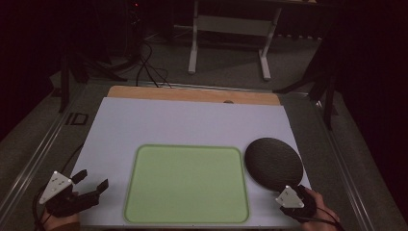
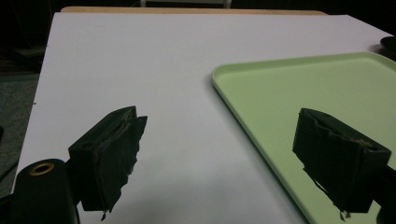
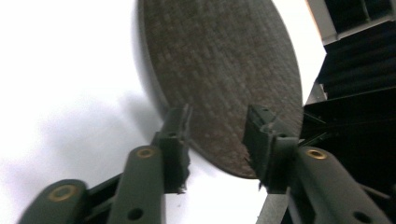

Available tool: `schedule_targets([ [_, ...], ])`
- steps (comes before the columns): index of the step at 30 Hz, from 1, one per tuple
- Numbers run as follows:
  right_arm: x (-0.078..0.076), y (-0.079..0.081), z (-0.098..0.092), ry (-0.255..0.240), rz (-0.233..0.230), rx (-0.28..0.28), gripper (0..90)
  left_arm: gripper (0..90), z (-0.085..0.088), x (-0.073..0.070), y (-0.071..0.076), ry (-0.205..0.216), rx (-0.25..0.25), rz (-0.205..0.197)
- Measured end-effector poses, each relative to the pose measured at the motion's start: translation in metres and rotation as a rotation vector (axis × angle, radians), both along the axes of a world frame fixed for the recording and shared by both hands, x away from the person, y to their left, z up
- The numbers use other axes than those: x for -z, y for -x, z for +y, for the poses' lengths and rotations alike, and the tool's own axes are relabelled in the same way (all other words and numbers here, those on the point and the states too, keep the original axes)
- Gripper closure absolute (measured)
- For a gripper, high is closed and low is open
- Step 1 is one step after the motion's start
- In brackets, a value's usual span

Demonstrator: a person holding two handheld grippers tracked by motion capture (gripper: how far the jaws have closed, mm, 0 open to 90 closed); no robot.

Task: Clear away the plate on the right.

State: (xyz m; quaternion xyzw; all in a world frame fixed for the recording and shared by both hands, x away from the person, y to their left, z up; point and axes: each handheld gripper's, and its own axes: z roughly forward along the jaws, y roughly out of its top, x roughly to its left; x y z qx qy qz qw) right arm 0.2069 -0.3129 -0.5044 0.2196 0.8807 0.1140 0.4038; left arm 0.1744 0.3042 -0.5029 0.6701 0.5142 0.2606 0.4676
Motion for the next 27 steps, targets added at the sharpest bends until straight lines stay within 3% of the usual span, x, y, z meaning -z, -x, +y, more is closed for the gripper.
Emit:
schedule_targets([
  [2,0.002,0.001,0.001,0.014,-0.001,-0.008,64.6,14.9,0.0,0.0,0.0,0.0,0.0,0.0],
  [3,0.006,0.004,0.006,0.056,0.0,-0.03,67.4,14.9,0.0,0.0,0.0,0.0,0.0,0.003],
  [6,0.009,0.003,0.009,0.092,-0.004,-0.045,68.1,14.9,0.0,0.001,-0.001,0.0,0.0,0.006],
  [13,0.011,0.002,0.008,0.084,0.002,-0.056,69.0,15.0,0.0,0.001,-0.001,0.003,-0.003,0.01],
  [14,0.013,0.003,0.01,0.114,-0.002,-0.061,69.8,14.9,0.0,0.001,-0.001,0.002,-0.003,0.008],
  [20,0.023,0.002,0.014,0.187,0.01,-0.069,71.3,15.0,0.0,0.001,-0.001,0.007,-0.006,0.012],
  [25,0.029,-0.006,0.013,0.249,-0.018,-0.072,72.5,15.0,0.001,0.001,-0.001,0.009,-0.007,0.013],
  [26,0.033,-0.01,0.013,0.298,-0.036,-0.094,71.7,15.0,0.001,0.001,-0.001,0.009,-0.007,0.014],
  [27,0.035,-0.011,0.013,0.311,-0.043,-0.098,72.0,15.0,0.001,0.001,-0.001,0.009,-0.007,0.013],
])
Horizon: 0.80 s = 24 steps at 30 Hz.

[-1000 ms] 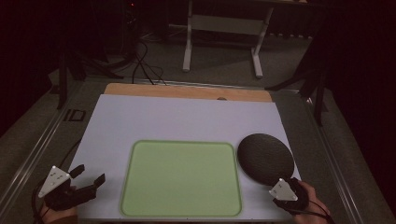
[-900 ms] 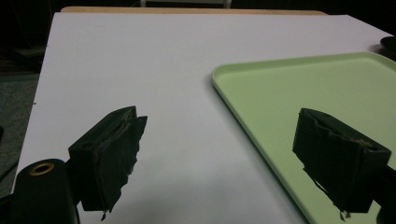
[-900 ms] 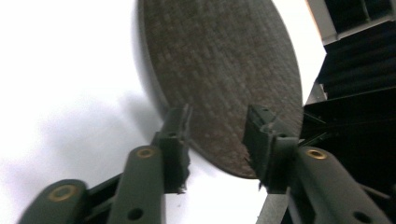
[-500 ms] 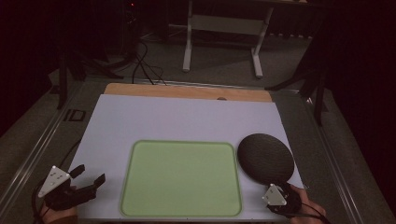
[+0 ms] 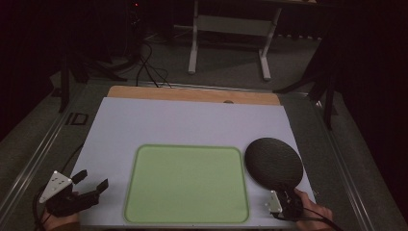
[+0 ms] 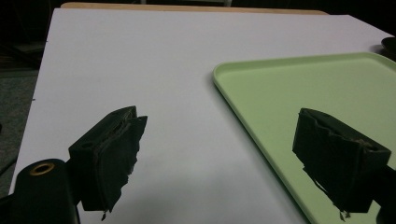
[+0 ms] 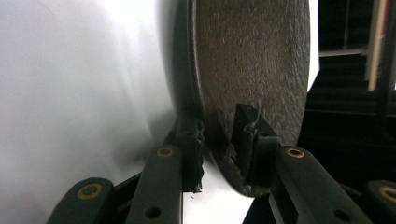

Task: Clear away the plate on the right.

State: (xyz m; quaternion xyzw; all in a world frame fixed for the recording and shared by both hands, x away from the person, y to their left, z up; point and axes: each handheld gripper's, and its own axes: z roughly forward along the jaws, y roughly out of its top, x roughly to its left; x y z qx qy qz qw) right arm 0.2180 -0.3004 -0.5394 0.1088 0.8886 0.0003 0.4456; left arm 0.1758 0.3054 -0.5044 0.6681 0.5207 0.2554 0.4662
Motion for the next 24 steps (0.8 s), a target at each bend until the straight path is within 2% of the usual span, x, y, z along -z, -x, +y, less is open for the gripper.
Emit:
schedule_targets([
  [2,0.004,-0.002,0.0,0.035,-0.011,-0.006,73.0,15.0,0.0,0.0,0.0,0.004,-0.003,0.002],
  [8,0.007,-0.003,0.0,0.055,-0.033,-0.043,72.9,15.0,0.0,0.0,0.0,0.004,-0.001,0.005],
  [13,0.009,-0.004,0.002,0.094,-0.044,-0.072,73.4,15.0,0.0,0.001,-0.001,0.003,0.001,0.007],
  [17,0.012,-0.005,0.004,0.134,-0.055,-0.097,77.6,15.0,0.0,0.0,0.0,0.006,0.0,0.004],
  [20,0.013,-0.003,0.007,0.18,-0.084,-0.12,80.9,15.0,0.001,0.001,0.0,0.013,-0.005,0.005],
  [21,0.012,-0.003,0.008,0.186,-0.085,-0.122,81.7,15.0,0.001,0.001,-0.001,0.014,-0.005,0.006],
  [24,0.002,-0.005,0.011,0.166,-0.105,-0.111,85.3,15.0,0.001,0.001,-0.001,0.012,-0.003,0.006],
])
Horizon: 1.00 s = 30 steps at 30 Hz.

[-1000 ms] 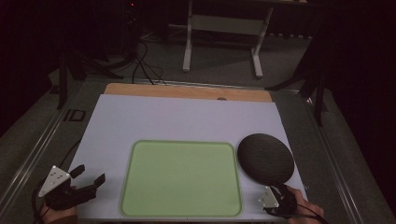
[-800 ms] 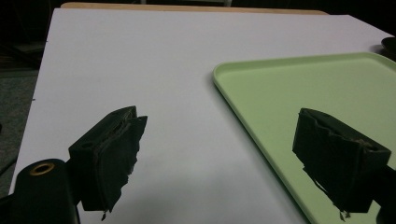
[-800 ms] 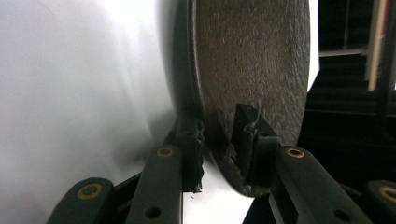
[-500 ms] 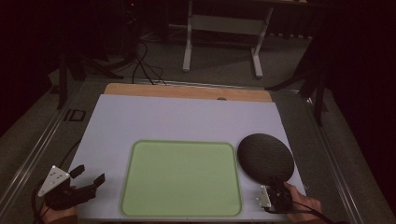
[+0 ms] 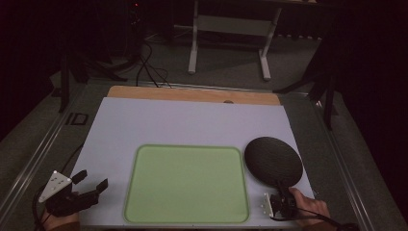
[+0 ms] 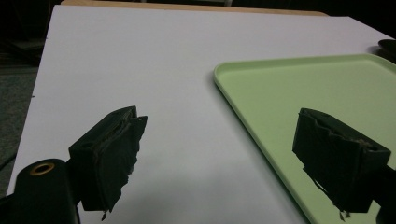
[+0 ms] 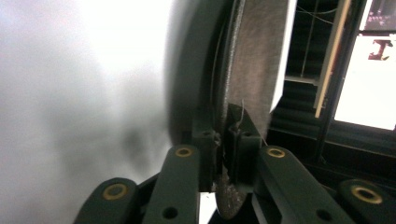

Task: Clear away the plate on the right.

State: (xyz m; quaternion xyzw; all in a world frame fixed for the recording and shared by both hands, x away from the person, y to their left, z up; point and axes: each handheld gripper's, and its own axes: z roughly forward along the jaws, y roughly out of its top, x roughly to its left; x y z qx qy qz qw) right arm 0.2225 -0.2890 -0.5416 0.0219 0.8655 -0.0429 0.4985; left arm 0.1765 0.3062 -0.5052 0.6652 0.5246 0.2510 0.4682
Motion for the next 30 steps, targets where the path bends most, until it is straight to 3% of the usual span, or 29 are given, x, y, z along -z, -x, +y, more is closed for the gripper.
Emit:
schedule_targets([
  [2,-0.008,-0.003,0.003,-0.008,0.014,0.006,85.9,15.0,0.0,0.0,0.0,0.0,0.0,0.001],
  [9,-0.025,-0.009,0.011,0.057,0.043,-0.001,84.7,15.1,0.001,0.0,0.0,0.005,-0.002,0.003],
  [16,-0.033,-0.012,0.017,0.042,0.032,0.021,82.3,15.1,0.001,0.0,0.0,0.006,-0.002,0.001],
  [30,-0.05,-0.008,0.031,0.015,0.0,0.004,81.8,15.1,0.0,0.001,-0.001,0.003,-0.002,0.007],
])
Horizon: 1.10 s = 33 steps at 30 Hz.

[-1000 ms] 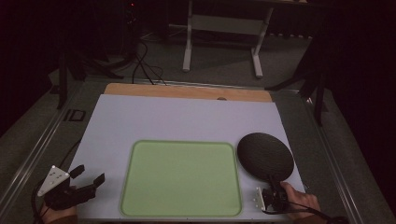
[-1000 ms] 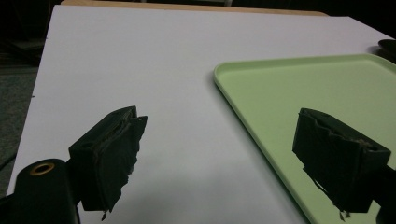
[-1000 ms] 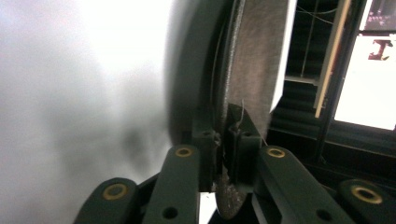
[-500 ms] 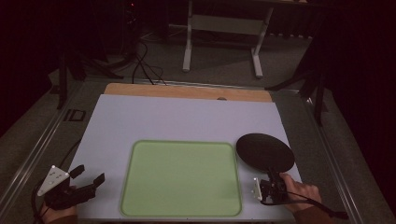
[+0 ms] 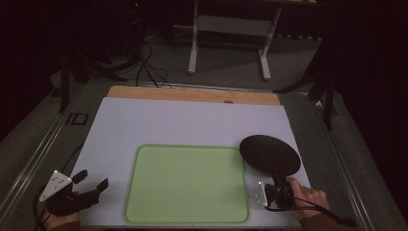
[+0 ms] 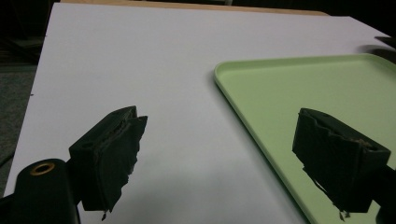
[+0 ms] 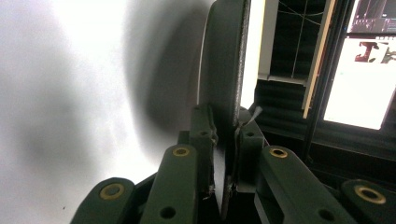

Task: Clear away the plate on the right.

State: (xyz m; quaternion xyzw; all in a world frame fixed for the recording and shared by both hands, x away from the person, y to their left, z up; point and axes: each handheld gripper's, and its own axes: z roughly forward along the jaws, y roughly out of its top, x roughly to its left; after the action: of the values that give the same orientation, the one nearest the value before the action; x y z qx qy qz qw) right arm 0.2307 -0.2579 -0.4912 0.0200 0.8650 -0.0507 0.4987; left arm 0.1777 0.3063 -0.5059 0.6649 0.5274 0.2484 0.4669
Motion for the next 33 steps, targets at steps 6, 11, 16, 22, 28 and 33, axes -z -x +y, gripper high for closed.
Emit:
schedule_targets([
  [6,-0.011,0.001,0.01,-0.003,-0.024,-0.021,81.4,15.1,0.001,0.001,0.0,0.006,-0.005,0.001],
  [11,-0.018,0.002,0.019,-0.013,-0.044,-0.04,81.1,15.1,0.001,0.002,-0.002,0.004,-0.001,0.007],
  [16,-0.025,0.003,0.028,-0.012,-0.061,-0.06,80.3,15.2,0.001,0.003,-0.002,0.009,-0.002,0.008],
  [22,-0.031,0.004,0.041,-0.013,-0.071,-0.087,80.1,15.2,0.0,0.004,-0.004,0.007,0.0,0.014],
  [28,-0.037,0.006,0.054,-0.024,-0.087,-0.125,80.0,15.2,0.003,0.004,-0.003,0.021,-0.012,0.012],
  [33,-0.039,0.006,0.062,-0.023,-0.087,-0.148,80.0,15.2,0.003,0.004,-0.003,0.016,-0.009,0.013],
])
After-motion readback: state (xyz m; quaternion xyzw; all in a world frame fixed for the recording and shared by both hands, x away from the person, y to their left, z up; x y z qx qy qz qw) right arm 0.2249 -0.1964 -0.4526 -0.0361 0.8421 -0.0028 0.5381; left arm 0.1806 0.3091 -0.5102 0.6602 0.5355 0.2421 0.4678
